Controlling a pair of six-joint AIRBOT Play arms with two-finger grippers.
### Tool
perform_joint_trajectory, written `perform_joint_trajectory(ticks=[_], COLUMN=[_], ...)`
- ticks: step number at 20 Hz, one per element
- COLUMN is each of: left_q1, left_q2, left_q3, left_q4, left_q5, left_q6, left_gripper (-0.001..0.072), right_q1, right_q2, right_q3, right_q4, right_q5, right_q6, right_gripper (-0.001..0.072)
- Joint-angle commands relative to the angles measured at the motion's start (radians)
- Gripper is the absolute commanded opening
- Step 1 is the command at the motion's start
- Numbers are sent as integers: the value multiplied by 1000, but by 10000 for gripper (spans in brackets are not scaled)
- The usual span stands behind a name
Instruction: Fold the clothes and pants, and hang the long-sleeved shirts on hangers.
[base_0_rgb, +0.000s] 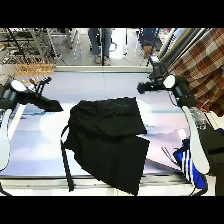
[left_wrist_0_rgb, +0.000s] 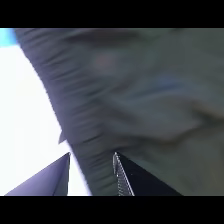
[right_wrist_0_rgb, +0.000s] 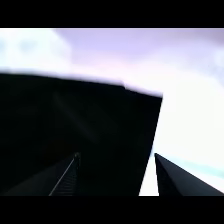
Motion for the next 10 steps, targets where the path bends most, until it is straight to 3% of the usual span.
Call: perform_joint_trajectory(ticks=[1, 3, 5, 7, 8, 10], left_q1=[50, 56, 58, 55, 52, 52], left_q2=[45, 87, 145, 229, 272, 351], left_q3=[5, -10, -103, -277, -370, -547], left_q4=[275, 293, 200, 55, -7, -100], left_q5=[-69, -142, -141, -109, -82, -39], left_q6=[-130, -146, -145, -118, -85, -43], left_gripper=[293, 295, 295, 434, 434, 519], right_q1=[-114, -153, -177, -190, -189, -189], right_q2=[69, 205, 332, 389, 385, 355], right_q3=[-161, -459, -742, -911, -947, -959], right_q4=[88, 138, 138, 145, 159, 197], right_q5=[422, 417, 335, 223, 179, 119], right_q6=[9, -14, -82, -158, -201, -255], right_gripper=[539, 541, 543, 543, 544, 560])
